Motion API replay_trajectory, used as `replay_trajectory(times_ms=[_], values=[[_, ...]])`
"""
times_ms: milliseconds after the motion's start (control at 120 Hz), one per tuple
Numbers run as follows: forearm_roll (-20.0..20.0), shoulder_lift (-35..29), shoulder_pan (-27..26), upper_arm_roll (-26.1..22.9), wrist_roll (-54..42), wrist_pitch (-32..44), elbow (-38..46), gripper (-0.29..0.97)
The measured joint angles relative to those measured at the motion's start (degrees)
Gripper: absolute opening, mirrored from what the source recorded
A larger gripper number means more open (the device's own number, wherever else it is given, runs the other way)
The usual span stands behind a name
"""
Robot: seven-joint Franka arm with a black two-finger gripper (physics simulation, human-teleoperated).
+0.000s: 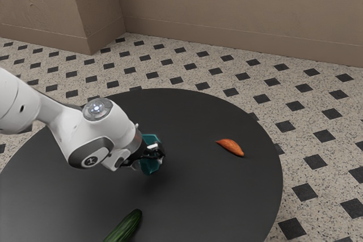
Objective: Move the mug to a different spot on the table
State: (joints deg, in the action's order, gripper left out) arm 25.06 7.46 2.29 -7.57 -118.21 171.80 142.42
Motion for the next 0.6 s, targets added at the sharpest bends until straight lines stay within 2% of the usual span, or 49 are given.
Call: replay_trajectory(times_ms=[217,383,475,600], values=[[0.1,-2.8,0.1,-0.5,1.1,-2.3,0.5,0.66],[-0.7,-9.7,1.9,-4.8,3.2,-8.9,0.0,0.67],[-5.1,-11.9,0.7,-6.7,4.6,-14.8,-2.1,0.67],[-15.8,-10.7,-0.4,-7.1,6.3,-26.9,-11.5,0.68]])
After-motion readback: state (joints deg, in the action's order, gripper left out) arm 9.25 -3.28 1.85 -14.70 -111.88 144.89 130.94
